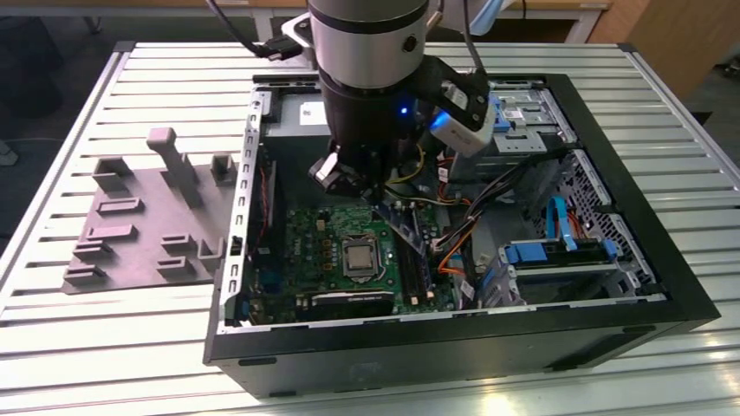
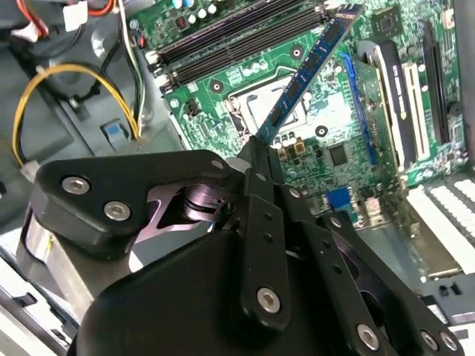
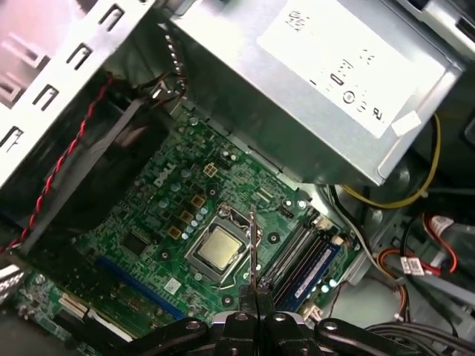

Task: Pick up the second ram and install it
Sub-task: 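Insert the second ram into the second slot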

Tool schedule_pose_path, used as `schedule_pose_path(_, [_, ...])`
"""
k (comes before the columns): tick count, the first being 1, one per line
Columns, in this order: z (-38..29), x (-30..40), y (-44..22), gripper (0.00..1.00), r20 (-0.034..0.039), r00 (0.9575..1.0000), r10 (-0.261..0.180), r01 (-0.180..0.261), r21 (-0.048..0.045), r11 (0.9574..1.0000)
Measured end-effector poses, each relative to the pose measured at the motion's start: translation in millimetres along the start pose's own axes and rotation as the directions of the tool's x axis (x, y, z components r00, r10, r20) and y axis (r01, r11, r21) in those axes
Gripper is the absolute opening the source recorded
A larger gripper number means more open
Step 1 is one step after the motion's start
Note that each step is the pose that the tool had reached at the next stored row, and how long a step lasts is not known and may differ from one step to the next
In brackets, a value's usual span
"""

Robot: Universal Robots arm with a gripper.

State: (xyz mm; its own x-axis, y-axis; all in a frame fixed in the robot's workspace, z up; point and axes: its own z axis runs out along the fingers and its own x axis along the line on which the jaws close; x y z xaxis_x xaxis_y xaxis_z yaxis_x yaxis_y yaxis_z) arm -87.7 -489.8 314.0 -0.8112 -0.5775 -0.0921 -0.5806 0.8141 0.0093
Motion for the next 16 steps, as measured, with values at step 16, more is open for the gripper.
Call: schedule_pose_path(16, [0.8,0.1,0.0,0.12,0.0049,0.9705,0.241,-0.241,0.0221,0.9703])
